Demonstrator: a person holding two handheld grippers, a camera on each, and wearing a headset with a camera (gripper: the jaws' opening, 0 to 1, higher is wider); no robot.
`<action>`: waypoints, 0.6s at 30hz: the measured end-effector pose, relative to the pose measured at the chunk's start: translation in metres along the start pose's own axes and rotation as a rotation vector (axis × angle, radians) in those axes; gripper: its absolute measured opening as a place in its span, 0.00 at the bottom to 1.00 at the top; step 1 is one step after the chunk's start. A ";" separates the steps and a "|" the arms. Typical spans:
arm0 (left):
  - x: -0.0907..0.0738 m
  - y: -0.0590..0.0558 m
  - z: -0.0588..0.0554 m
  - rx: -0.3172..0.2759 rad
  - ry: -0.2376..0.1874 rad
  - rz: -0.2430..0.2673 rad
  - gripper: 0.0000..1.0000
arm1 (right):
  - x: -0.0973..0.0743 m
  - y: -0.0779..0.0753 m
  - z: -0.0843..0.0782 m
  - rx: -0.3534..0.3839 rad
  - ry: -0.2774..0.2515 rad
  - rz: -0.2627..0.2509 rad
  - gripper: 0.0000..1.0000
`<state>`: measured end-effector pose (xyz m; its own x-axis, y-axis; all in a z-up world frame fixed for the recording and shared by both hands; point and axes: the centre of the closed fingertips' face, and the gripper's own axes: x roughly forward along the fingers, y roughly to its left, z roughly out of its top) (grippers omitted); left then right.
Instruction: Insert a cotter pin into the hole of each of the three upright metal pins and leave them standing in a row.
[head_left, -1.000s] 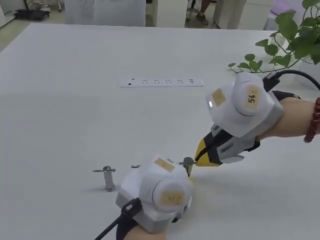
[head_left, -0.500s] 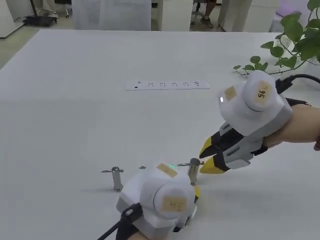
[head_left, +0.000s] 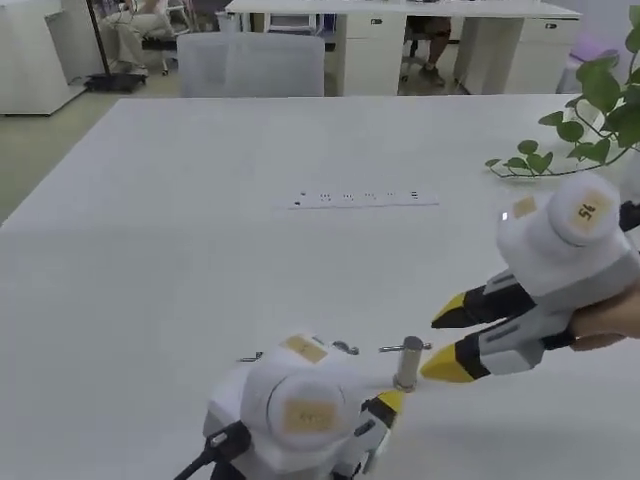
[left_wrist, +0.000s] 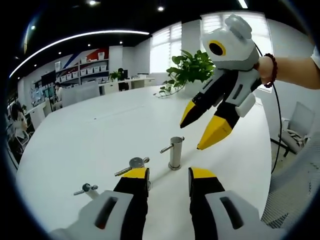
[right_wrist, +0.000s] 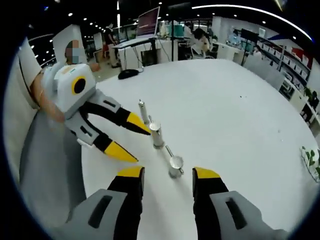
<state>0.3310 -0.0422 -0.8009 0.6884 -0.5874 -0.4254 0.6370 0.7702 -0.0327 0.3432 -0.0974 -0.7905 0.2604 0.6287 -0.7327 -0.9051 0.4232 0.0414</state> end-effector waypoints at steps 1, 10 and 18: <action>-0.004 0.002 0.001 0.002 -0.003 0.004 0.31 | -0.001 0.002 0.000 0.011 -0.006 -0.005 0.41; -0.038 0.021 0.005 -0.012 -0.010 0.034 0.40 | -0.011 0.015 -0.002 0.089 -0.078 -0.058 0.51; -0.063 0.037 -0.003 -0.026 0.011 0.091 0.49 | -0.019 0.024 -0.007 0.173 -0.135 -0.099 0.60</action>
<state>0.3102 0.0243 -0.7784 0.7389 -0.5121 -0.4379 0.5627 0.8265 -0.0170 0.3138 -0.1038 -0.7807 0.3984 0.6551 -0.6420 -0.8046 0.5857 0.0983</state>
